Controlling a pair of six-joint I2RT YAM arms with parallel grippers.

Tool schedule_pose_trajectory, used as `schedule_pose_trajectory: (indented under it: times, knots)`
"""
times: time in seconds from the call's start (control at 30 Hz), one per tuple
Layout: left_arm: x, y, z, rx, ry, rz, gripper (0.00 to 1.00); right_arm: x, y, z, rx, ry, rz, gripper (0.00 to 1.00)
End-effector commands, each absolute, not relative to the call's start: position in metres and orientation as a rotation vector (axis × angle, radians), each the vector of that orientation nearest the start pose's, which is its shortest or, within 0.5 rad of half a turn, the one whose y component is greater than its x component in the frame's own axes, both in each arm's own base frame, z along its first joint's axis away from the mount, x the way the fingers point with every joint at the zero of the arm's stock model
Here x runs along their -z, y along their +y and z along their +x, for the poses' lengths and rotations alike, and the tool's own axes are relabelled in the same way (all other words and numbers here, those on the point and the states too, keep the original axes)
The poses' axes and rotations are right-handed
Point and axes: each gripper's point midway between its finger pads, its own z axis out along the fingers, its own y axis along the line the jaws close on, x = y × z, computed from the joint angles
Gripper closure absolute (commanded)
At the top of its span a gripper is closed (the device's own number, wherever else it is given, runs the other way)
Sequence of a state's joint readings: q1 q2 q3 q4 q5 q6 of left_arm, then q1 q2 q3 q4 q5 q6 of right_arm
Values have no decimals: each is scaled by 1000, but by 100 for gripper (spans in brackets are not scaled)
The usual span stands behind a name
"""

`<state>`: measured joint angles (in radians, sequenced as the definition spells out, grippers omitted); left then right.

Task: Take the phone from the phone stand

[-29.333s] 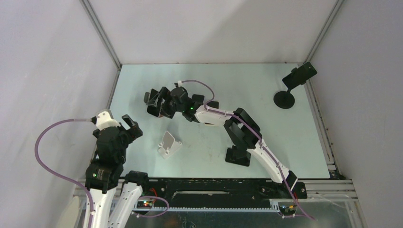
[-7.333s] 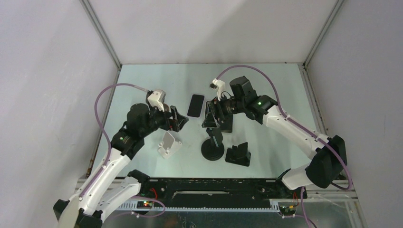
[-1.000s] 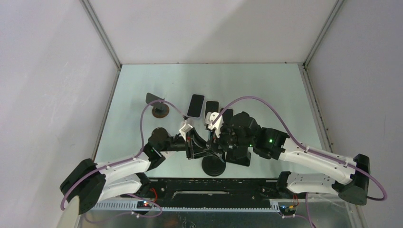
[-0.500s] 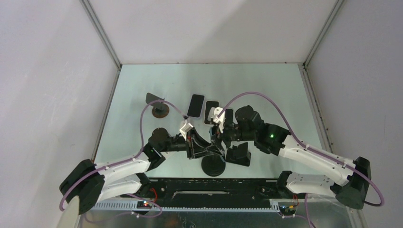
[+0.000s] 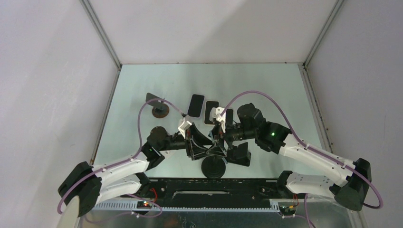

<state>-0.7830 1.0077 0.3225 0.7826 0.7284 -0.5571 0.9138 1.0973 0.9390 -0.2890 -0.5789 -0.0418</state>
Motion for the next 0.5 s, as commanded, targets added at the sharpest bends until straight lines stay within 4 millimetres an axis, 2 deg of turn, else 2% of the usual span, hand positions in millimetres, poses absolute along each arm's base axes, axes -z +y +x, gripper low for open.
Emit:
schedule_pose_trajectory:
  times: [0.0,0.2,0.47]
  knots:
    - [-239,-310,116,1581,1393,880,31,-252,328,132,-1152,1624,-1271,93]
    - [-236,-316,111,1597,1402,902,30,-252,328,142,-1110,1648,-1217,93]
    - [-238,-321,110,1612,1395,910,28,-250,331,143,-1127,1666,-1205,93]
